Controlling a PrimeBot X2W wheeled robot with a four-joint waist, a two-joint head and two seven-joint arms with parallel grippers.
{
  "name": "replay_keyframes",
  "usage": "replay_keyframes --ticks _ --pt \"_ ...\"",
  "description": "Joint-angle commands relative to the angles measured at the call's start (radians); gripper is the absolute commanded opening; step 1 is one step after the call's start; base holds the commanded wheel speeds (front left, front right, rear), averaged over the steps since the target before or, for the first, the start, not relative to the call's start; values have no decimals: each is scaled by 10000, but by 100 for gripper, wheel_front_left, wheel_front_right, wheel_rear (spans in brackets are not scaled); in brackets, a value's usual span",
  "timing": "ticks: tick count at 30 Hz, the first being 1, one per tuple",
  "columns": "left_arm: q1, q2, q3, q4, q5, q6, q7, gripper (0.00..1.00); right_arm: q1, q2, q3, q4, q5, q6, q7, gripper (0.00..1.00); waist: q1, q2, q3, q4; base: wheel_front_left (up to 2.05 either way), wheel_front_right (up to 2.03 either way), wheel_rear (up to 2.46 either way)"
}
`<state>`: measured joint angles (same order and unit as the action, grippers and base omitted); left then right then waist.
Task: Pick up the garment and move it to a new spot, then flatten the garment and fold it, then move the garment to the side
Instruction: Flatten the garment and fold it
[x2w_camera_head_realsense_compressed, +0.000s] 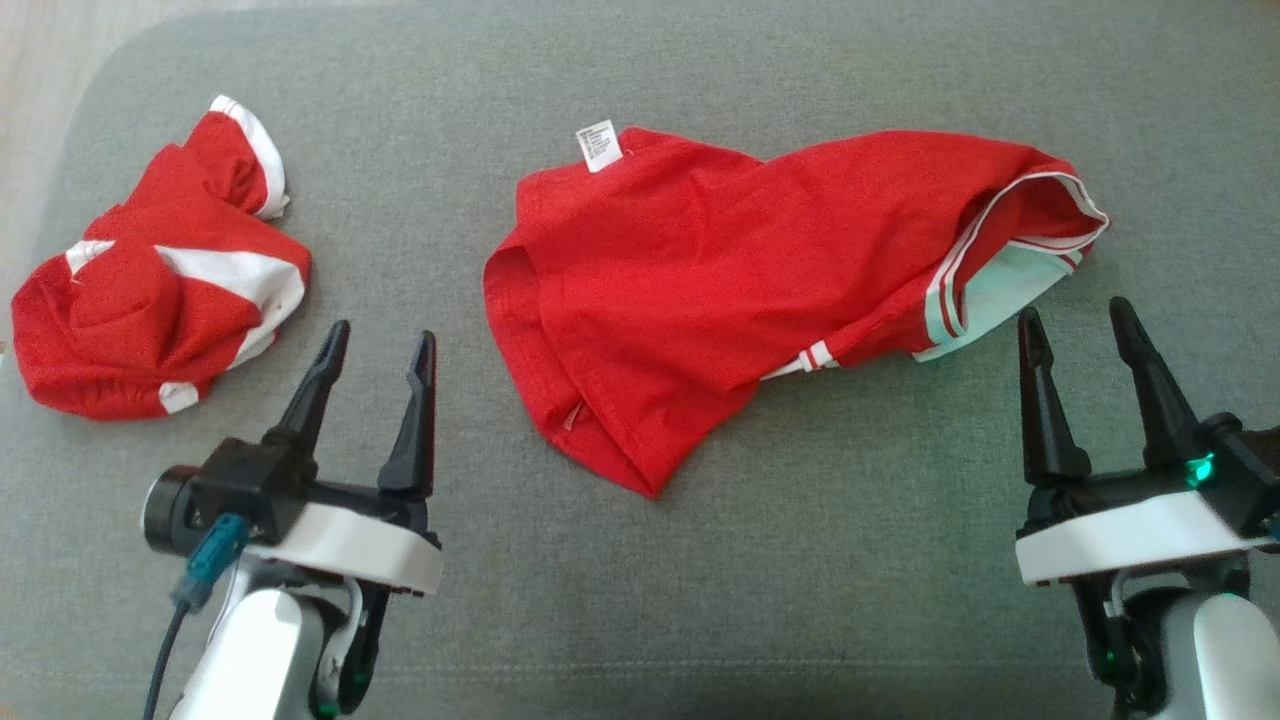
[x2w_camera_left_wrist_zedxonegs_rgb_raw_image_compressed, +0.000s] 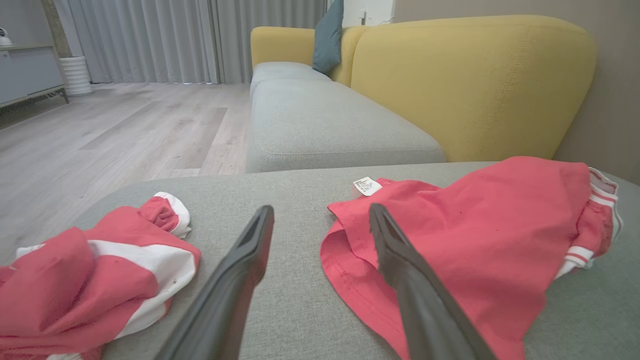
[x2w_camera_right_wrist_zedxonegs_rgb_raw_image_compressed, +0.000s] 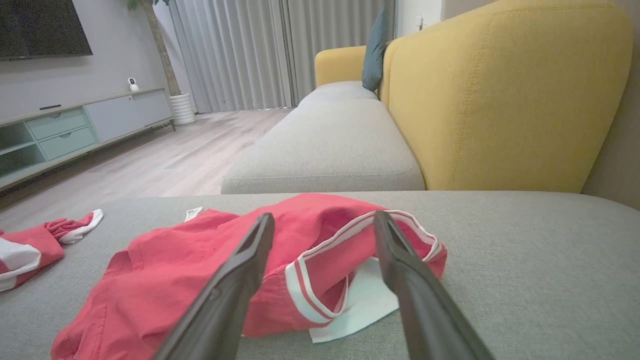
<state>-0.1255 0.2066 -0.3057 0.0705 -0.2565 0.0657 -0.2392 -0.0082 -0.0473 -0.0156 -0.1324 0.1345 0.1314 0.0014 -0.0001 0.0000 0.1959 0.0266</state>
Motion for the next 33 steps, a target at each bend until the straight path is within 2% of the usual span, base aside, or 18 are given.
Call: replay_keyframes --ticks 1,9,21,22,23,24,28,33 --pt "-408 193 344 -335 39 21 -18 100 -229 -32 219 -353 103 -7 26 100 1 0 25 -15 0 0 0" --pt "-730 160 242 -426 47 3 -38 100 -622 -82 453 282 180 -7 306 100 1 0 546 129 0 0 0" --pt "-1232 90 263 -342 67 -13 -148 100 -1949 -811 1152 1794 837 -7 937 100 1 0 1289 401 0 0 0" --pt "-1245 90 272 -324 67 -15 -157 100 -1995 -888 1265 1830 958 -7 1022 73 1 0 1306 395 0 0 0" --pt "-1255 92 283 -307 66 -17 -165 100 -2016 -950 1390 1860 1114 -7 1147 31 1 0 1318 384 0 0 0" --pt "-1264 95 296 -288 66 -17 -172 100 -2035 -1017 1480 1858 1232 -7 1232 0 1 0 1322 370 0 0 0" --pt "-1289 81 321 -208 72 -7 -192 100 -1983 -1245 1738 1561 1645 -7 1297 0 1 0 1272 307 0 0 0" --pt "-1215 57 363 -154 75 37 -208 100 -1645 -1400 1329 492 1792 -7 876 0 1 0 1050 178 0 0 0"
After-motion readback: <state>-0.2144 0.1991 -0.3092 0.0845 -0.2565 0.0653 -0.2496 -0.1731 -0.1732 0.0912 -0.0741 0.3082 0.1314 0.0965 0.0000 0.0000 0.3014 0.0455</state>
